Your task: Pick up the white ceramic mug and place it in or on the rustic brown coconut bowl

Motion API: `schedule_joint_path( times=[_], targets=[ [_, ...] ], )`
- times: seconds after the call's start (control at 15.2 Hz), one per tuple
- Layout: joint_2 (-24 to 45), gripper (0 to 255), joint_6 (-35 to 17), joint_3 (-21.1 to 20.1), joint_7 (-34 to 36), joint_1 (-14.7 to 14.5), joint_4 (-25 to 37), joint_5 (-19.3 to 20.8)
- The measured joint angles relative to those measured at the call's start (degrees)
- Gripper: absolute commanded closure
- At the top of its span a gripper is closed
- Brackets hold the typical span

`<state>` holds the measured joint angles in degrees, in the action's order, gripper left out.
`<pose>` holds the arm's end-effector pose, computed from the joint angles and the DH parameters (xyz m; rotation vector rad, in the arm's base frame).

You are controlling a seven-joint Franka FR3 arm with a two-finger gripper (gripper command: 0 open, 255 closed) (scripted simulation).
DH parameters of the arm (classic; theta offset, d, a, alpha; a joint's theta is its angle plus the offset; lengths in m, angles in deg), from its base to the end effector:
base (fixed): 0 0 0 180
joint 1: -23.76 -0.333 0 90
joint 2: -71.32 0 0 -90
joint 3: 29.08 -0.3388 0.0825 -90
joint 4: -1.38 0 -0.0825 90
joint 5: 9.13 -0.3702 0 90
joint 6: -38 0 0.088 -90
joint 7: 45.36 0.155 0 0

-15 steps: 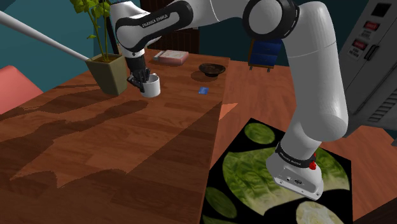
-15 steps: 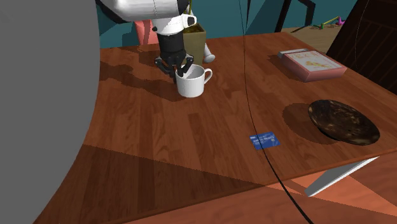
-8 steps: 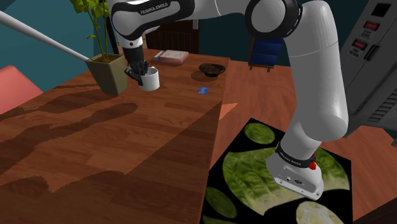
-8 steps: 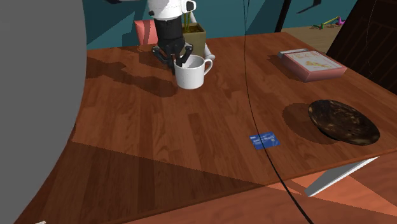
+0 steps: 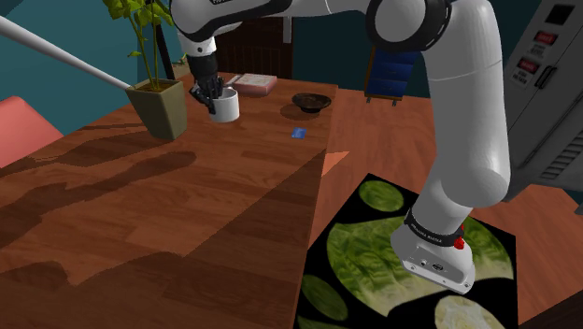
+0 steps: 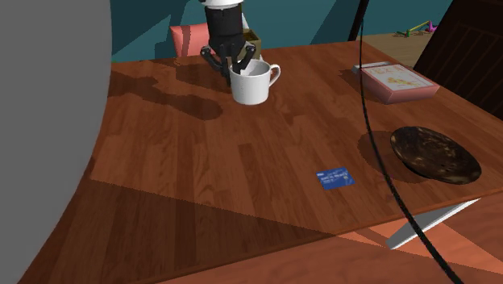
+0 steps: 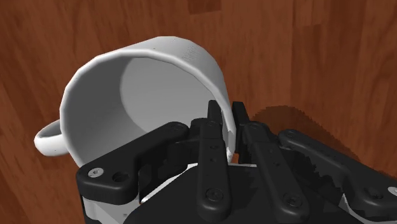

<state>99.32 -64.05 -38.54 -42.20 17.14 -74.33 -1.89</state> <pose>0.6770 0.1559 0.4317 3.0712 0.3628 -0.0227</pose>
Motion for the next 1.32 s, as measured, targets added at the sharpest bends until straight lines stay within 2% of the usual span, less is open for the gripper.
schedule_joint_path(
  times=[0.07,0.2,0.59,0.99,1.32],
  targets=[
    [-0.31,255,0.12,0.21,-0.91,0.70,-0.14,-0.13],
    [-3.12,255,-1.61,0.73,-3.27,2.89,-4.51,-0.67],
    [-6.79,255,-3.60,2.59,-10.17,8.16,-9.74,-1.73],
    [-8.39,255,-4.83,4.77,-17.30,13.15,-12.09,-2.56],
    [-7.82,255,-4.33,6.76,-23.71,17.42,-10.64,-3.23]
  ],
)
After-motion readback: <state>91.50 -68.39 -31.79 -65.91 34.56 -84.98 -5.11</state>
